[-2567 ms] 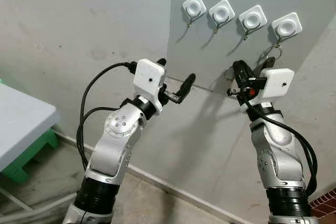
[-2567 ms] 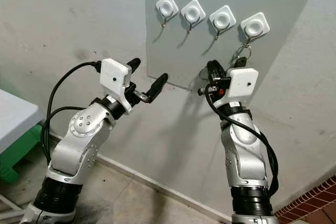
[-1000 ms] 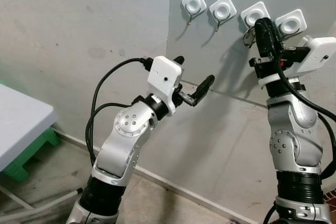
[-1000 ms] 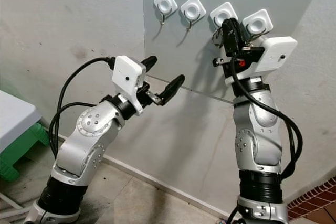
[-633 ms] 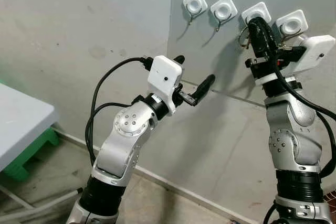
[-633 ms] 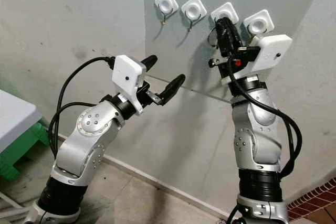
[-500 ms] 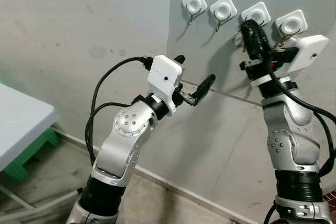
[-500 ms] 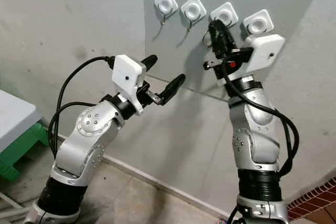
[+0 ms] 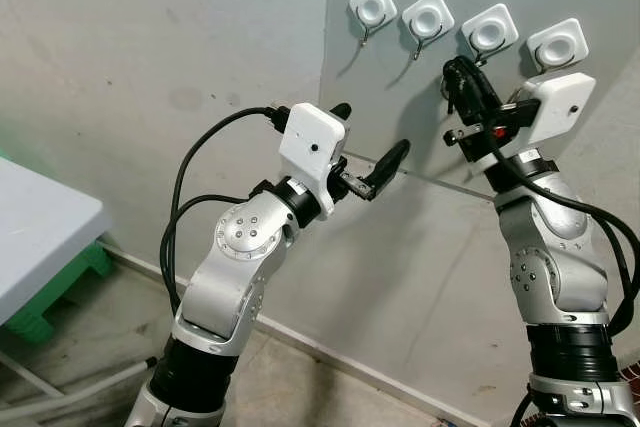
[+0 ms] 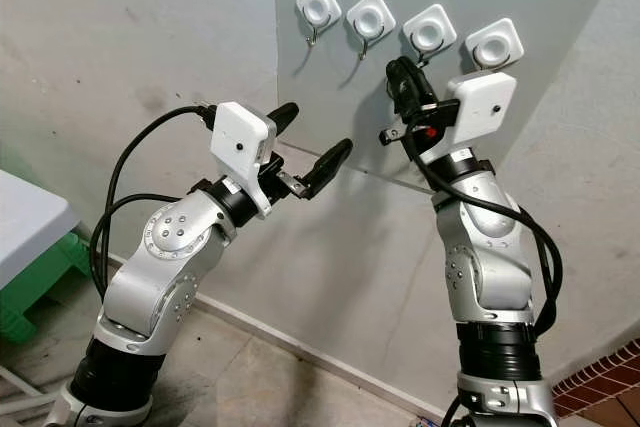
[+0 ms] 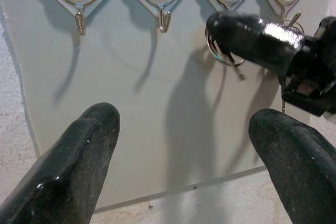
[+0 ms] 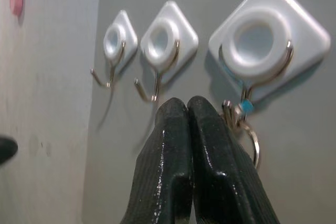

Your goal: Hang keys on a hook

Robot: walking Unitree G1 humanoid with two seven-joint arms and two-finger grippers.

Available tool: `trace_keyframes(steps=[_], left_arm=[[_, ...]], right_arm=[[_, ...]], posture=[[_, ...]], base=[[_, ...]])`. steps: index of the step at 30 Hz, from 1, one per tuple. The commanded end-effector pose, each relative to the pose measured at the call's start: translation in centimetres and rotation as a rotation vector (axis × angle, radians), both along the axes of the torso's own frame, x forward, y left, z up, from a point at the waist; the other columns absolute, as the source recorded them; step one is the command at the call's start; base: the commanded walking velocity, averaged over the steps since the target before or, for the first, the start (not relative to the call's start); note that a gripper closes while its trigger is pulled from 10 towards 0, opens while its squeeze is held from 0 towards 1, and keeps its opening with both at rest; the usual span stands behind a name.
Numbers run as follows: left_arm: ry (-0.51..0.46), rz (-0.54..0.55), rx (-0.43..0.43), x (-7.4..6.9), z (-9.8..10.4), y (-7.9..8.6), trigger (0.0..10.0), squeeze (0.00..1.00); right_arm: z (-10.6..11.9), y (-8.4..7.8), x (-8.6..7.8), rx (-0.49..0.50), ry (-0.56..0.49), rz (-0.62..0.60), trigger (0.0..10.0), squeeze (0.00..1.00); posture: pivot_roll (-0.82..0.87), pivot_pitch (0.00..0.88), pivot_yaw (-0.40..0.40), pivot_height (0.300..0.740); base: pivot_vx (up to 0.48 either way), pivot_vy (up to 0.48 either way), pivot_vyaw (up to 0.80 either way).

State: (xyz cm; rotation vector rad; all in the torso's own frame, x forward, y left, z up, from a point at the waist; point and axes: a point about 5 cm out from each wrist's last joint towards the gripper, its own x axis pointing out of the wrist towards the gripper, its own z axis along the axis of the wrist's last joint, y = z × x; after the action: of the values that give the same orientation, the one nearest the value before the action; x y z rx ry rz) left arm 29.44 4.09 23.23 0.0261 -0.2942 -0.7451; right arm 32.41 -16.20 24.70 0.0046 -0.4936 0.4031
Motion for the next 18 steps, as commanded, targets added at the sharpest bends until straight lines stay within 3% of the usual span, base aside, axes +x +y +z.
trace_keyframes(steps=[1,12,13,14,18], left_arm=[[-0.004,0.001,-0.002,-0.17,0.24,0.07,10.0,0.0],[0.003,-0.001,-0.007,-0.19,0.18,-0.01,10.0,0.0],[0.003,-0.001,-0.007,-0.19,0.18,-0.01,10.0,0.0],[0.004,-0.002,-0.008,-0.19,0.18,0.0,10.0,0.0],[0.004,0.004,-0.007,-0.17,0.15,0.04,10.0,0.0]], right_arm=[[-1.81,-0.22,0.31,-0.019,0.089,-0.016,10.0,0.0],[-2.62,-0.4,0.19,0.027,0.129,-0.021,10.0,0.0],[-2.64,-0.41,0.17,0.039,0.131,-0.015,10.0,0.21],[-2.65,-0.44,0.17,0.05,0.133,-0.016,10.0,1.0],[-2.66,-0.48,0.1,0.094,0.134,-0.004,10.0,1.0]], posture=[[-0.01,0.034,-0.032,0.74],[-0.01,0.037,-0.028,0.74],[-0.01,0.037,-0.028,0.74],[-0.01,0.037,-0.028,0.74],[-0.01,0.036,-0.029,0.74]], base=[[0.0,0.0,0.0],[0.0,0.0,0.0],[0.0,0.0,0.0],[0.0,0.0,0.0],[0.0,0.0,0.0]])
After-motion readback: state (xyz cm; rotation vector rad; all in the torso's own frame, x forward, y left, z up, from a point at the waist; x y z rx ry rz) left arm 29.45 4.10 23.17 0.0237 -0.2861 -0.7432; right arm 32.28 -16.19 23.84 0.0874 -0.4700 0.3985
